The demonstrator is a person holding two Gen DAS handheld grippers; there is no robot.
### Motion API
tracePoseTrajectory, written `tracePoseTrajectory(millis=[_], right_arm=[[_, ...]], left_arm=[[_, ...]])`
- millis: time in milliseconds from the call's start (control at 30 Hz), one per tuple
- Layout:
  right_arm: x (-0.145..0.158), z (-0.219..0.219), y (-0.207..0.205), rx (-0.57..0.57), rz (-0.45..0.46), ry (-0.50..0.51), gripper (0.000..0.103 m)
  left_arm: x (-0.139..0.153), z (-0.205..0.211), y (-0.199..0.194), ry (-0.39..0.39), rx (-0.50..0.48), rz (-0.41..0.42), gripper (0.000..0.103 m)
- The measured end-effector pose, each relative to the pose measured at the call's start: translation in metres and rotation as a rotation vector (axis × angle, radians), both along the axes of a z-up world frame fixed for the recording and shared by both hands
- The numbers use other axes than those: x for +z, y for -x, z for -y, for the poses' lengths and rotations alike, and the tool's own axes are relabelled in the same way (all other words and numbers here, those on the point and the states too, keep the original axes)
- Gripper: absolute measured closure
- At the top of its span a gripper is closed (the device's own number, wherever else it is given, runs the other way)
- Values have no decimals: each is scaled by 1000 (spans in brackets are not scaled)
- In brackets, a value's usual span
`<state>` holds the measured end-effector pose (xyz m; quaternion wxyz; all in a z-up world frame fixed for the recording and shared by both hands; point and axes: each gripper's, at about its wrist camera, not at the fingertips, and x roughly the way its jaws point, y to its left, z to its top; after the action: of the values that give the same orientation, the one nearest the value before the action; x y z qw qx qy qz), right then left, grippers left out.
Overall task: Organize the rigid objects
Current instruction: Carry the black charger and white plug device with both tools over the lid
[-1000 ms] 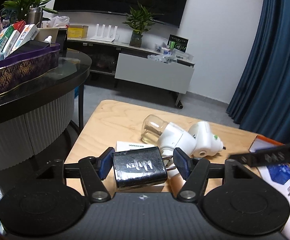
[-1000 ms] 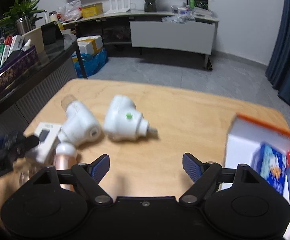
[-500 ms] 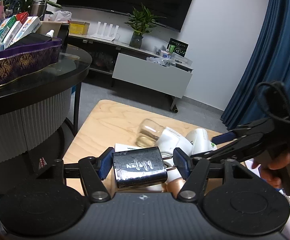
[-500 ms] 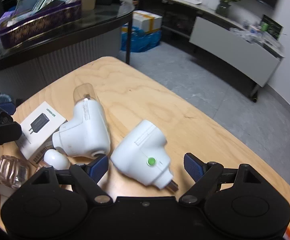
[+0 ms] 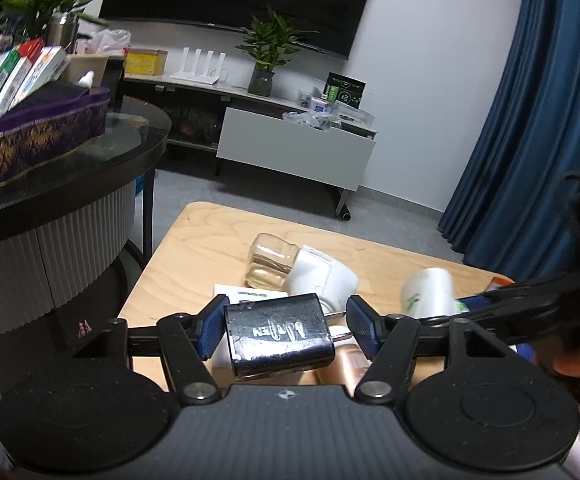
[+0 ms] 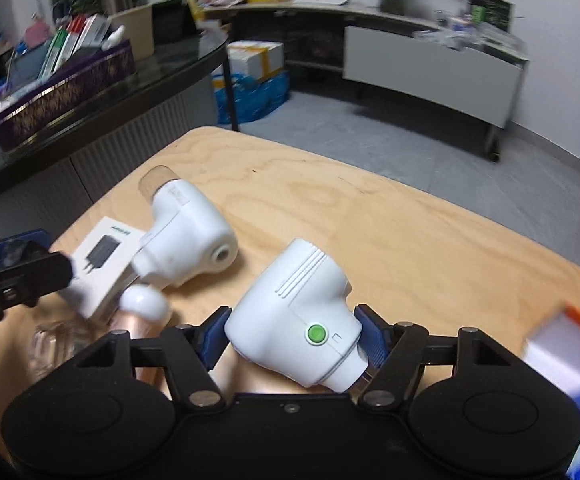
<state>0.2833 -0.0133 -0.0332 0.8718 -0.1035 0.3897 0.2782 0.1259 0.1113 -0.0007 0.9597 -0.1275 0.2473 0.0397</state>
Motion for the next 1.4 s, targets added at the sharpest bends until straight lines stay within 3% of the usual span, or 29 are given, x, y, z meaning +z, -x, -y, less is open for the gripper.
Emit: tracePoseTrajectory(millis=[333, 500, 1067, 1400], right_arm=[[39, 46, 82, -153, 49, -100, 23], [41, 61, 112, -197, 54, -126, 23], [55, 109, 170, -268, 100, -206, 23], [59, 137, 194, -314, 134, -246, 23]], left_arm=[[17, 28, 25, -39, -23, -17, 38], [23, 38, 37, -54, -32, -20, 38], [35, 85, 63, -114, -112, -3, 38], [40, 104, 71, -111, -151, 8, 38]])
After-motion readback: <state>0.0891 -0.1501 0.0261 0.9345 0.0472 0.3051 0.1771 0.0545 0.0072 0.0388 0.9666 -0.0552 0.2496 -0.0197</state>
